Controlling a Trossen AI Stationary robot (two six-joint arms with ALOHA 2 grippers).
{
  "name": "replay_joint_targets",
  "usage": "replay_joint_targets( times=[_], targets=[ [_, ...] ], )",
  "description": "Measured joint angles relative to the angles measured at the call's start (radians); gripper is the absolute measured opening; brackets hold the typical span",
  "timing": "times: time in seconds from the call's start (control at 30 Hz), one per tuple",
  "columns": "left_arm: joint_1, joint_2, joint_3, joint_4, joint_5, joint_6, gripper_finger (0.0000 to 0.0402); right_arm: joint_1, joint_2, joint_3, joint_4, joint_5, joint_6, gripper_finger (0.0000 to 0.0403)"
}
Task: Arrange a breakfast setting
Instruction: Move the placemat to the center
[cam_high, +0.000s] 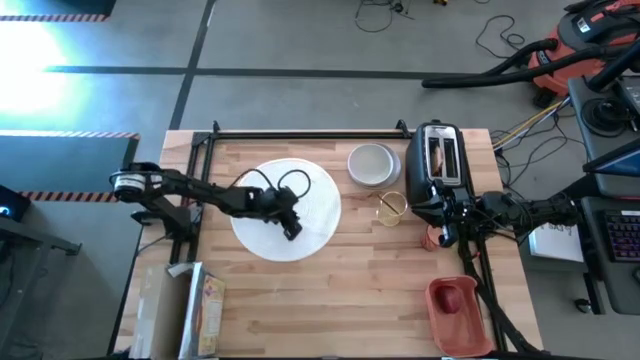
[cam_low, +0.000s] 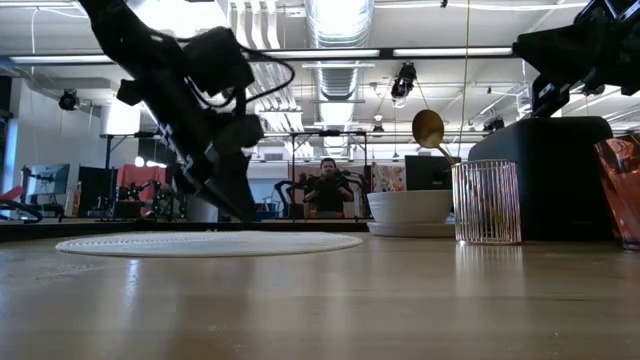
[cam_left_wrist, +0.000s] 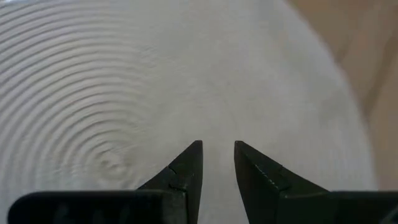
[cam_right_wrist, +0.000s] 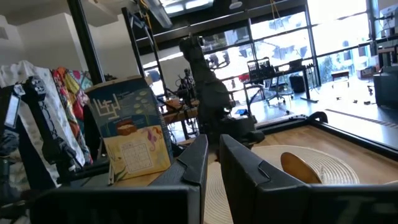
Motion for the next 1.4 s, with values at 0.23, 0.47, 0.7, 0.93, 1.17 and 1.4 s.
replay_joint_targets(
  times=[0.23,0.47,0.7,0.93,1.17,1.4],
  targets=[
    [-0.044,0.000,0.029,0.007,-0.157,0.003,0.0075,0.000,0.000,0.000,0.000,0.000,0.000,0.0034],
    [0.004,0.063,0.025,-0.001,-0.269,-0.042,0.0075,0.000,0.000,0.000,0.000,0.000,0.000,0.0034],
    [0.004,0.220,0.066,0.019,-0.300,-0.175,0.0075,0.000,0.000,0.000,-0.001,0.001,0.000,0.0034],
    [-0.064,0.319,0.180,0.008,-0.292,-0.177,0.0075,0.000,0.000,0.000,0.000,0.004,0.000,0.0034],
    [-0.122,0.364,0.303,-0.063,-0.263,-0.159,0.0075,0.000,0.000,0.000,0.000,0.005,0.000,0.0034],
    [-0.183,0.391,0.383,-0.082,-0.209,-0.122,0.0075,0.000,0.000,0.000,0.000,0.006,0.000,0.0034]
  ],
)
